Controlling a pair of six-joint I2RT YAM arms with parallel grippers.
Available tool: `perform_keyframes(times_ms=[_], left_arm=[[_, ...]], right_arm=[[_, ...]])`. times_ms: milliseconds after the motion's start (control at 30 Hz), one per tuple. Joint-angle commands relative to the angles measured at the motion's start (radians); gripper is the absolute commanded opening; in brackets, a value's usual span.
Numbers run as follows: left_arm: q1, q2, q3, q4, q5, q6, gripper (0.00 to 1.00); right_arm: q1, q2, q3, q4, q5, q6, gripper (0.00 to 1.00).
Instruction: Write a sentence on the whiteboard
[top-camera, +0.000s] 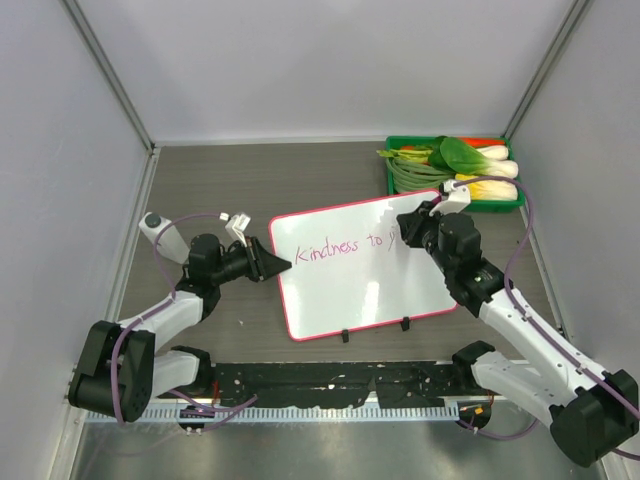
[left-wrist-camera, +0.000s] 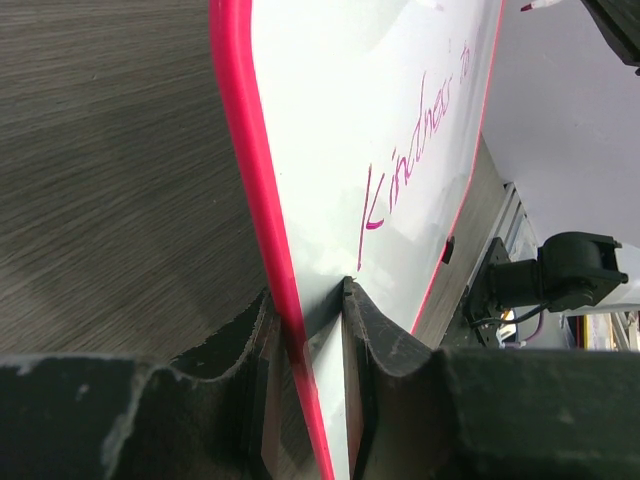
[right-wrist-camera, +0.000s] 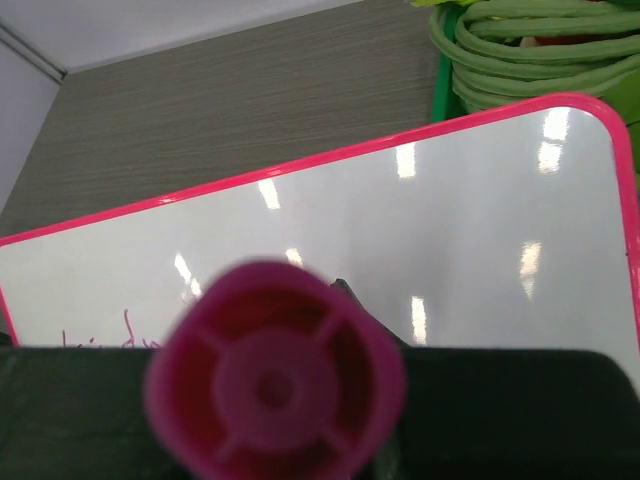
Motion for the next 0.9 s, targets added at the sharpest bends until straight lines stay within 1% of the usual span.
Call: perform_keyframes(times_ms=[0,367,867], left_arm=[[-0.029,0.000,-0.001,-0.056,-0.012,0.082,0.00],[-0.029,0.008,0.002,-0.055,-0.011,0.082,0.00],[-0.029,0.014,0.003,-0.050,-0.011,0.080,0.00]], right_arm=[[-0.018,0.024,0.037,0.037,0.070,-0.035,0.02],[-0.025,0.047,-0.005,0.034,0.100,-0.041,0.01],[-0.025,0.053,-0.046,0.026,0.093,-0.035,0.01]])
